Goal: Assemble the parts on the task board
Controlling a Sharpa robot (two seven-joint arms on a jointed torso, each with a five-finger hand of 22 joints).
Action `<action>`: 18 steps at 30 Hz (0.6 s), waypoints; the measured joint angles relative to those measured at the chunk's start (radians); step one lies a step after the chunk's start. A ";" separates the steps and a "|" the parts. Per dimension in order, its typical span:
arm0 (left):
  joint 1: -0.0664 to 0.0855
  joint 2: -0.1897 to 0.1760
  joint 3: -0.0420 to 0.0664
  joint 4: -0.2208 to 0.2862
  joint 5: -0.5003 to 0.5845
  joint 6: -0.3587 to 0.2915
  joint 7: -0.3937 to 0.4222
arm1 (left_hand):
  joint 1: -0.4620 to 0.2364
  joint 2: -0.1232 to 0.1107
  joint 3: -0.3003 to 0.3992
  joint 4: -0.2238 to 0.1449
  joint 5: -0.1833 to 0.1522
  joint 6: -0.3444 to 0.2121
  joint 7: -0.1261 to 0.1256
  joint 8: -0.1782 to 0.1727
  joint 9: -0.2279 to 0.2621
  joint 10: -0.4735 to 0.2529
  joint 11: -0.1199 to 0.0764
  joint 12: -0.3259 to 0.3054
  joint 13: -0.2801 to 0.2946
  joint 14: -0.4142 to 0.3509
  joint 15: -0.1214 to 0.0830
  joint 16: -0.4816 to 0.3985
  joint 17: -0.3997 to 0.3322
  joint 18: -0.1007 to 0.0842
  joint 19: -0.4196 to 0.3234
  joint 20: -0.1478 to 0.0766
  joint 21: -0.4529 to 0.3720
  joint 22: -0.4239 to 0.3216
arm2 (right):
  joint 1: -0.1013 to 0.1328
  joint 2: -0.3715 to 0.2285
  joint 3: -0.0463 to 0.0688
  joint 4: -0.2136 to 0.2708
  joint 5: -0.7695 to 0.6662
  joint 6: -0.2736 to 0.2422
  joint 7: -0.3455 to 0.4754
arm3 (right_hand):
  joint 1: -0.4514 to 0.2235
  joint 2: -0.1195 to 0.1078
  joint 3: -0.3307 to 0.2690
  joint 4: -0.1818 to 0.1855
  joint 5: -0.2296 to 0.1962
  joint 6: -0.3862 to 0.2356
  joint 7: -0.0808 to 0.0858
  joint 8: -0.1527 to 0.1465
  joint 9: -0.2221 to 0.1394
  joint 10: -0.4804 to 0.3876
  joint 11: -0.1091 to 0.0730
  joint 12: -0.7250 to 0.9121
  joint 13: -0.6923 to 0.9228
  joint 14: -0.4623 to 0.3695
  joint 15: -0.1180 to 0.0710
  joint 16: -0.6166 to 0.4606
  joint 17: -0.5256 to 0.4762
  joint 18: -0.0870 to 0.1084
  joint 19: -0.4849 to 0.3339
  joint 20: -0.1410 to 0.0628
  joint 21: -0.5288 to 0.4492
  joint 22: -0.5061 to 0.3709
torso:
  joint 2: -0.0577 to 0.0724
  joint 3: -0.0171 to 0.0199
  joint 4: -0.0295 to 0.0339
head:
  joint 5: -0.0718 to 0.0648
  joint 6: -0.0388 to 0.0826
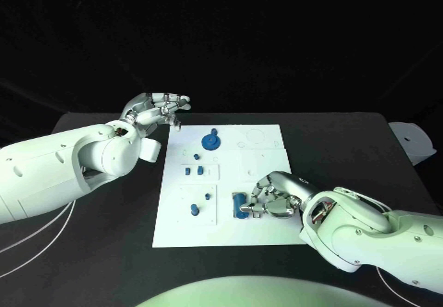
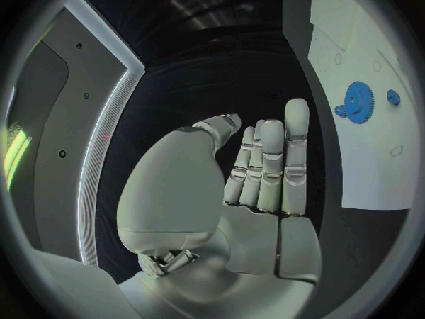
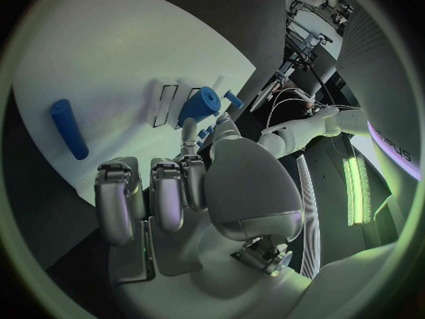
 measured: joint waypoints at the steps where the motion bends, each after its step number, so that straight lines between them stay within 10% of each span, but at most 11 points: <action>1: 0.000 0.000 0.000 0.000 0.000 0.000 0.000 | 0.000 0.000 0.000 0.000 0.000 0.000 0.000 0.000 0.000 0.000 0.000 0.000 0.000 0.000 0.000 0.000 0.000 0.000 0.000 0.000 0.000 0.000 | 0.000 -0.004 0.000 0.003 0.000 0.002 0.004 | 0.007 0.000 0.000 0.000 0.000 0.000 0.000 0.000 -0.001 0.000 0.000 0.000 0.000 0.000 0.000 0.000 0.000 0.000 0.000 0.000 0.000 0.000 | 0.000 0.0000 -0.0002 | 0.000 0.000; 18: 0.000 0.001 -0.001 -0.002 0.000 -0.001 -0.003 | 0.000 0.000 0.000 0.000 0.000 -0.004 -0.004 0.004 0.000 -0.004 -0.004 0.000 0.001 0.000 0.000 0.004 0.000 0.000 0.000 0.000 0.000 0.000 | -0.001 -0.027 0.000 0.003 0.001 0.041 0.039 | 0.017 0.001 -0.008 0.003 -0.004 0.001 -0.001 0.000 -0.004 0.000 0.000 0.004 0.001 0.000 0.000 0.000 0.000 0.000 0.000 0.000 0.000 0.000 | 0.000 -0.0007 0.0014 | 0.000 0.001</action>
